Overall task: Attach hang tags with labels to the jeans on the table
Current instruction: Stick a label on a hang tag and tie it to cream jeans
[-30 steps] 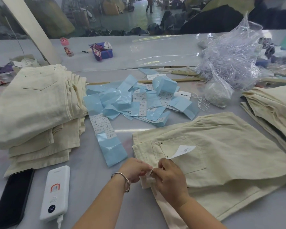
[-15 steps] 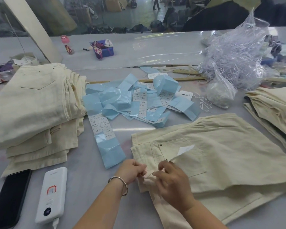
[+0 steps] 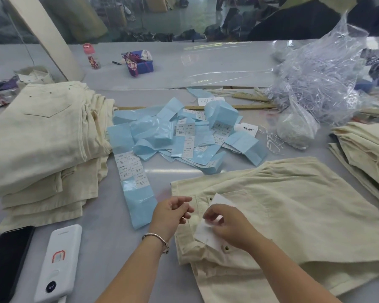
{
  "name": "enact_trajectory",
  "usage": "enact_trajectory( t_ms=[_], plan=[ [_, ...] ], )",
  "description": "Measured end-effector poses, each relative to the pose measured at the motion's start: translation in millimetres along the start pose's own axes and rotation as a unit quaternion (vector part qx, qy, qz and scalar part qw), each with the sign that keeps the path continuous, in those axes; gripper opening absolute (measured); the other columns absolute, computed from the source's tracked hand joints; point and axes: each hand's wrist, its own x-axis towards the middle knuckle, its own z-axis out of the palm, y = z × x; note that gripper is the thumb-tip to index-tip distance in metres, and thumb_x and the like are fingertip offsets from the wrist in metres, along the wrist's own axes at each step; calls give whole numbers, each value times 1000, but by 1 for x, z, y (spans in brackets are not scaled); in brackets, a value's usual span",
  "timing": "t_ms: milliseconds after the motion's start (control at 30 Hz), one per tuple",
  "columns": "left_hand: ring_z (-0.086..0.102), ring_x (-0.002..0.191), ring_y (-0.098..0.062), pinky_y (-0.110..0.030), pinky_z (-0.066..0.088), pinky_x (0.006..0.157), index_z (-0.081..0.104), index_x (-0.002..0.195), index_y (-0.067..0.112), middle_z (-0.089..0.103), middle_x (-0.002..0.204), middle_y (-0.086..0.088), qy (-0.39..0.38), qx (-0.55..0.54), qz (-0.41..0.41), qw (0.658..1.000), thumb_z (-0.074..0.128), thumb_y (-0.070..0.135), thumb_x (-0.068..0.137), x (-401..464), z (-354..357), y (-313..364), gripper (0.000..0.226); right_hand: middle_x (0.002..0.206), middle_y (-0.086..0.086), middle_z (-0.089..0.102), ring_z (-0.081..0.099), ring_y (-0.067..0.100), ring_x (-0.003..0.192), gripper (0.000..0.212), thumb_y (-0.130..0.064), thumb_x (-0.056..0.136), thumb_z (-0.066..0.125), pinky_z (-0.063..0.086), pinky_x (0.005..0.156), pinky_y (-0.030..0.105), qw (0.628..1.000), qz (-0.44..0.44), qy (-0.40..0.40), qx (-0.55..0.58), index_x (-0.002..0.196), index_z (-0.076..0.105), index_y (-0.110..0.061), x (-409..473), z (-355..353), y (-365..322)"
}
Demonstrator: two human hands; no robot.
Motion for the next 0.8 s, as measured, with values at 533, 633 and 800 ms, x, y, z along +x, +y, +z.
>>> enact_trajectory(
  t_ms=[533,633,800],
  plan=[
    [64,56,-8,-13,43,52,65,90,8,76,79,-3,-33,23,28,999,65,3,88,-5,-12,11,5,67,-10,57,52,16,74,12,-21,80,55,30,69,25,978,-53,-18,-201,84,65,-27,38,-26,-31],
    [60,54,-6,-13,42,53,68,86,8,74,74,-2,-35,46,31,998,66,1,88,-4,-10,11,7,101,-14,53,47,13,105,31,-23,78,58,28,94,28,956,-50,-29,-288,108,58,-32,42,-20,-23],
    [53,48,-2,-12,41,50,67,80,7,68,64,1,-36,93,11,995,67,1,87,-5,-3,-1,9,90,-10,58,51,10,92,20,-8,67,67,42,87,33,994,-78,-29,-68,81,67,-23,17,-4,0]
  ],
)
